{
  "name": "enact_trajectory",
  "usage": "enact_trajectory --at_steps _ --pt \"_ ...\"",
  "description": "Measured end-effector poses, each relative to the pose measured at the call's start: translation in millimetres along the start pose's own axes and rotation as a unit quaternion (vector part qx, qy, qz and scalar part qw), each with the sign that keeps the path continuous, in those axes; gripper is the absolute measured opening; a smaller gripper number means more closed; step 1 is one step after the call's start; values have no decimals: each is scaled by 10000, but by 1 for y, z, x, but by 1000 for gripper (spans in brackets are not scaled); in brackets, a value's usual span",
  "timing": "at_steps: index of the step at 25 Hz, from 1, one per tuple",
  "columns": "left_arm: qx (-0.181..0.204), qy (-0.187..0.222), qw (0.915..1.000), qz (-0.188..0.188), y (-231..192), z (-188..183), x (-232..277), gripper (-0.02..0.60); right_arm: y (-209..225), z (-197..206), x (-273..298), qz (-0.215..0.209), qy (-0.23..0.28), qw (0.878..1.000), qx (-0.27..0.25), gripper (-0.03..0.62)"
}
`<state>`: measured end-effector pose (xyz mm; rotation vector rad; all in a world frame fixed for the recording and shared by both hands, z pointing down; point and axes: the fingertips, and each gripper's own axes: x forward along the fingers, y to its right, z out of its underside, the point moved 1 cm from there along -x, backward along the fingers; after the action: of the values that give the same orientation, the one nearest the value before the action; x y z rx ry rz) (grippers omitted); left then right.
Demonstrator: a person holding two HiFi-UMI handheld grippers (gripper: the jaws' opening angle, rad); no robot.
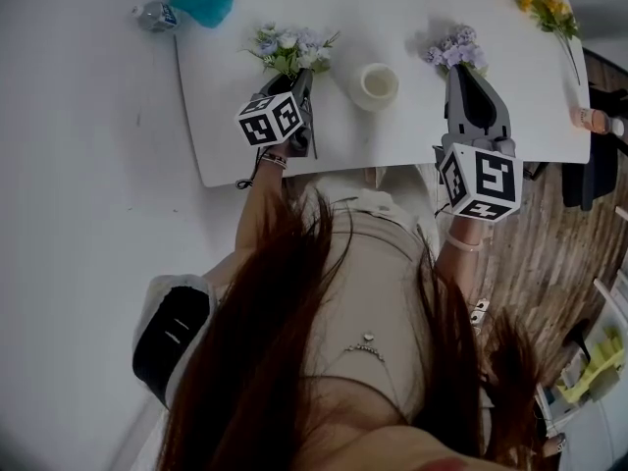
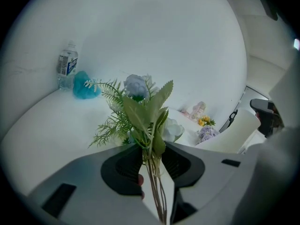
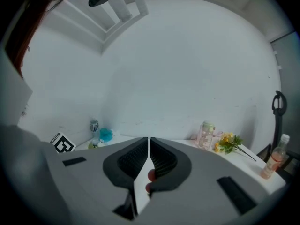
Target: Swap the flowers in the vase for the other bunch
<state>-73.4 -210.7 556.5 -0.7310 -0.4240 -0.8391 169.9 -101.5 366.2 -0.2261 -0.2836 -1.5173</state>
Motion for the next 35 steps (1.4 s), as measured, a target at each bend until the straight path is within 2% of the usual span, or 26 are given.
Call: enact_trajectory --at_steps 19,35 --pt "243 -308 9992 -57 9 5 7 207 -2 2 -7 77 42 9999 82 35" --pt "376 -324 9985 239 21 0 -6 225 -29 -2 -23 377 251 9988 161 35"
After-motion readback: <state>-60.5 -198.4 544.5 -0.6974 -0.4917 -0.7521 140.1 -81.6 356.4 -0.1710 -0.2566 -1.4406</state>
